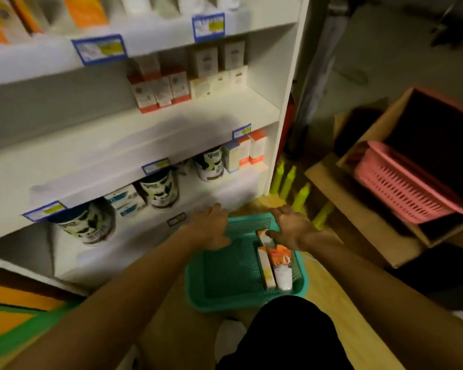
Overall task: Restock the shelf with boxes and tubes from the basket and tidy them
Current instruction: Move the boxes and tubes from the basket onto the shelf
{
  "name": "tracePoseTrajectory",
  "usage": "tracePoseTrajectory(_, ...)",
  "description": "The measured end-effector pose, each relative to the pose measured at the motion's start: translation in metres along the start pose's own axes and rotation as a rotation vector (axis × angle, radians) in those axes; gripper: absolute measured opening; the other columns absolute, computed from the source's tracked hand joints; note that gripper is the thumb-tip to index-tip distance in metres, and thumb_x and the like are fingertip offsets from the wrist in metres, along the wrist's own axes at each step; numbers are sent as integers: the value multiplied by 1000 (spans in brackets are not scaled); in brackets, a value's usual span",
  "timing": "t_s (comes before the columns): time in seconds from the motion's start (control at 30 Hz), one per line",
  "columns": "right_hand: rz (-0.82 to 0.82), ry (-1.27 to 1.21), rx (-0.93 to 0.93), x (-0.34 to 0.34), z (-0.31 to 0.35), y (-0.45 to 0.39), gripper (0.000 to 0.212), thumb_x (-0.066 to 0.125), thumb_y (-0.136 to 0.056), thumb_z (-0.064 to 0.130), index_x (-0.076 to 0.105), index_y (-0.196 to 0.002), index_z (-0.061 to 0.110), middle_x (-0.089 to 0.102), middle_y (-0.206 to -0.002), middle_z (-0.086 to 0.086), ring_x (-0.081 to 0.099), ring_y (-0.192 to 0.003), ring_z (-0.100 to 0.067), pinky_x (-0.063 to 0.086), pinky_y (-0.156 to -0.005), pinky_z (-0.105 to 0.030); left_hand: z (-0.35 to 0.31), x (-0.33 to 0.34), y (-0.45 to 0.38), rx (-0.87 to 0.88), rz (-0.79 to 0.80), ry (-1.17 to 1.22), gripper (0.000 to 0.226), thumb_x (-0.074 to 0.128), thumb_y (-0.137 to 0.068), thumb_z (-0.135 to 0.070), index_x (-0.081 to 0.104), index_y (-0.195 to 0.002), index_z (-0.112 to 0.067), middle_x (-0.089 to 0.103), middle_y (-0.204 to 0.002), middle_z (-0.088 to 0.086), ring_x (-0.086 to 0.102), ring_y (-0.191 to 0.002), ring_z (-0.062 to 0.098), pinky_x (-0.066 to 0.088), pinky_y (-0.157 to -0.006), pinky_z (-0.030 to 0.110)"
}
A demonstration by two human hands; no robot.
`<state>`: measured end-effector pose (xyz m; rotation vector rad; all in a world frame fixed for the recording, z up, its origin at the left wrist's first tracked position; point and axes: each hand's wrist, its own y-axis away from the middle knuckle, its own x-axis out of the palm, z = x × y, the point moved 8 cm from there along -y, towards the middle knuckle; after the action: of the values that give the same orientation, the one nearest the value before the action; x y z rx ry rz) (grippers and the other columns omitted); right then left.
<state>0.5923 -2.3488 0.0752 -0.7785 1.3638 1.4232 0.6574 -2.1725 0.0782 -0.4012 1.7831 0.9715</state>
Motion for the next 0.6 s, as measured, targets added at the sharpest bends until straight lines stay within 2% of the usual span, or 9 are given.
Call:
tracePoseTrajectory(0.13,112,-6,54,52,-37,-13,68,57,-95,45,35,-148,8,39,-151,-15,33,-140,-31,36,-109,-37,-16,51,-43,12,65,62,78,63,-90,-48,31,-148,-7,31,-152,18,37,-137,37,37,-110,47)
tracePoseTrajectory(0.2,132,-15,60,70,-50,-14,62,59,-95,40,39,-144,9,42,-148,-15,36,-137,-31,38,-107,-37,-24,74,-54,23,96,80,80,64,-89,-48,31,-150,-8,32,-154,17,36,-139,37,35,-112,47)
tracePoseTrajectory(0.3,178,-19,90,105,-75,-23,64,61,-94,38,37,-148,12,40,-151,-12,36,-139,-29,38,-107,-38,-36,115,-81,25,156,111,78,62,-91,-46,30,-151,-8,32,-154,16,36,-139,36,35,-112,47)
tracePoseTrajectory(0.43,181,-19,73,143,-92,-39,61,60,-94,38,39,-145,13,43,-148,-10,39,-136,-28,38,-103,-36,-45,155,-113,24,196,188,68,62,-90,-42,37,-144,-10,41,-145,13,44,-131,32,42,-104,45)
tracePoseTrajectory(0.6,168,8,2,177,-89,-61,62,63,-90,43,43,-143,19,48,-141,-8,43,-129,-28,40,-100,-36,-47,188,-144,-15,228,256,69,60,-92,-44,35,-146,-9,43,-141,14,47,-129,33,44,-101,46)
